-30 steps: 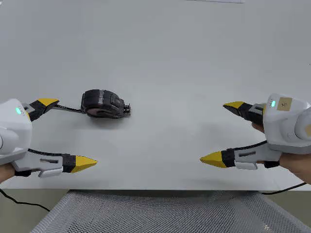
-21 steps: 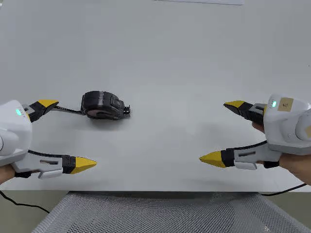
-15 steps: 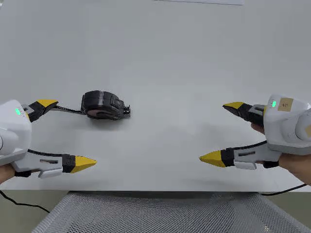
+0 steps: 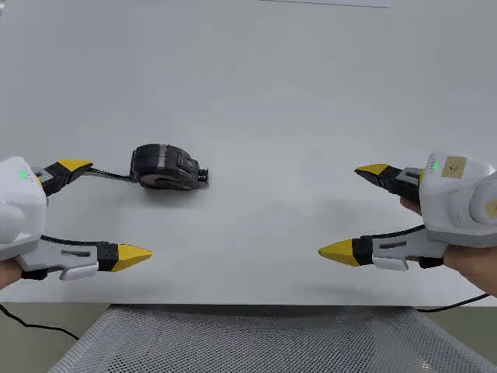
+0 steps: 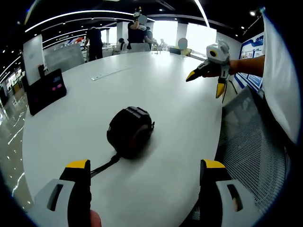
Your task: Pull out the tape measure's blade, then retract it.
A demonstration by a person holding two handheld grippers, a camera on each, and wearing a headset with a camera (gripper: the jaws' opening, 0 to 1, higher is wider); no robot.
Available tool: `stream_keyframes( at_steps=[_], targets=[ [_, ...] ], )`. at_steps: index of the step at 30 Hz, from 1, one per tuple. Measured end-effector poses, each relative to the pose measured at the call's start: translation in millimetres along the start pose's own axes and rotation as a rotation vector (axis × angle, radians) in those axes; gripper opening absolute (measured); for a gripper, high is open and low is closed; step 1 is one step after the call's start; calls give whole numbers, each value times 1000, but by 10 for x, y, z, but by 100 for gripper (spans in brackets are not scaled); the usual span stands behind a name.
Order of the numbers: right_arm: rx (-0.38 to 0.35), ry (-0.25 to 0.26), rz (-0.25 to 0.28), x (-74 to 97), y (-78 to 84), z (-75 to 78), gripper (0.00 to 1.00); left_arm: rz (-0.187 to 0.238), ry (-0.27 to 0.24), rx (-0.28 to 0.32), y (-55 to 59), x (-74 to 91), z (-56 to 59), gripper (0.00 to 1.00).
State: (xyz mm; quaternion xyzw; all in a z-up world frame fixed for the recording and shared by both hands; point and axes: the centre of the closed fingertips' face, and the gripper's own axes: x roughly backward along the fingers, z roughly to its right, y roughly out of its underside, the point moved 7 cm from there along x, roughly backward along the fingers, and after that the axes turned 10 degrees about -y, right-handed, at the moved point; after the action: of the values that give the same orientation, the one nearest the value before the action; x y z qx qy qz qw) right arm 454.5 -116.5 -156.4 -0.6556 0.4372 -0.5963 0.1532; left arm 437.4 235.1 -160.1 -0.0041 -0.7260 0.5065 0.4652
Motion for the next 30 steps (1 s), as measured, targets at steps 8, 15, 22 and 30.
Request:
stream_keyframes(
  at_steps=[8,15,22,30],
  targets=[
    [14,-9,7,-20,-38,23,82,0,11,-11,-24,-19,-31,93],
    [36,-32,10,-78,-122,72,81,-5,31,-19,-63,-63,-56,93],
    [62,-51,4,-138,-186,120,81,-9,49,-49,-116,-119,-80,93],
    [85,-75,-7,-232,-242,142,80,-22,60,-79,-154,-176,-127,92]
  ],
)
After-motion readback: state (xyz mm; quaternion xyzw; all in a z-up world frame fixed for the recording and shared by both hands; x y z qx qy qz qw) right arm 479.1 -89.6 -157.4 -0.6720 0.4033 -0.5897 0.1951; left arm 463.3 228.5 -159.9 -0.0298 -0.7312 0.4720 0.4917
